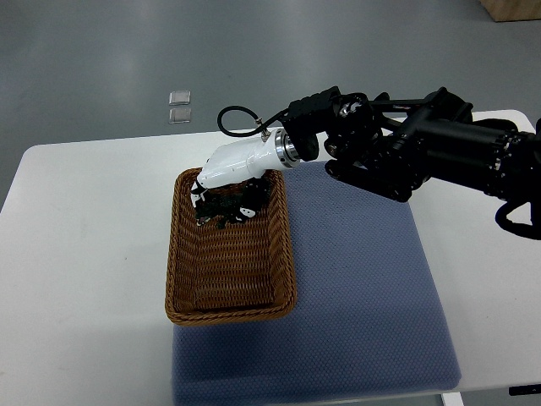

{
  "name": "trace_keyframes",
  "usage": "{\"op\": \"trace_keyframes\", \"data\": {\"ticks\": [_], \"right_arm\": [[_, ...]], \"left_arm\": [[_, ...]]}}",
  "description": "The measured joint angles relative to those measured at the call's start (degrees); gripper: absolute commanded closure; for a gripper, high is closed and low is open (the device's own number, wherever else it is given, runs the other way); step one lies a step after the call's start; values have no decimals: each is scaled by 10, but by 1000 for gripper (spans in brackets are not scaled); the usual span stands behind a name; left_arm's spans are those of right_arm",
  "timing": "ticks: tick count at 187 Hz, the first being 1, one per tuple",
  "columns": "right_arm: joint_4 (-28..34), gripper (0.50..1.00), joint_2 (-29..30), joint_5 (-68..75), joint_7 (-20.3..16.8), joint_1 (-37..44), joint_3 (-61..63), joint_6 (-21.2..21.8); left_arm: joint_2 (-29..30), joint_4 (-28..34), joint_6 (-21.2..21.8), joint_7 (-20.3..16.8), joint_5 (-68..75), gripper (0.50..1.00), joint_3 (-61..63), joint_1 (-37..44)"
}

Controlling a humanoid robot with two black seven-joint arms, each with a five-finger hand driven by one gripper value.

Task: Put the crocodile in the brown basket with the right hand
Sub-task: 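Lower the crocodile into the basket and open the right hand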

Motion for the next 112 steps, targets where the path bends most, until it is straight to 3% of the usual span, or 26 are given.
{"op": "trace_keyframes", "data": {"ticks": [86,88,89,90,91,94,95,101,112], "right_arm": [[-5,1000,0,0,-5,-51,-9,-27],[-5,971,0,0,-5,-51,-9,-27],[-5,926,0,0,-5,-52,-9,-27],[-5,926,0,0,-5,-52,-9,-27],[-5,881,0,0,-5,-52,-9,-27],[-5,842,0,0,-5,-52,-10,-28],[-5,804,0,0,-5,-52,-10,-28],[-6,716,0,2,-5,-52,-10,-28],[-6,654,0,5,-5,-52,-10,-28]], "left_arm": [[0,0,0,0,0,500,0,0],[0,0,0,0,0,500,0,0],[0,0,0,0,0,500,0,0],[0,0,0,0,0,500,0,0],[0,0,0,0,0,500,0,0],[0,0,0,0,0,500,0,0],[0,0,0,0,0,500,0,0],[0,0,0,0,0,500,0,0],[0,0,0,0,0,500,0,0]]}}
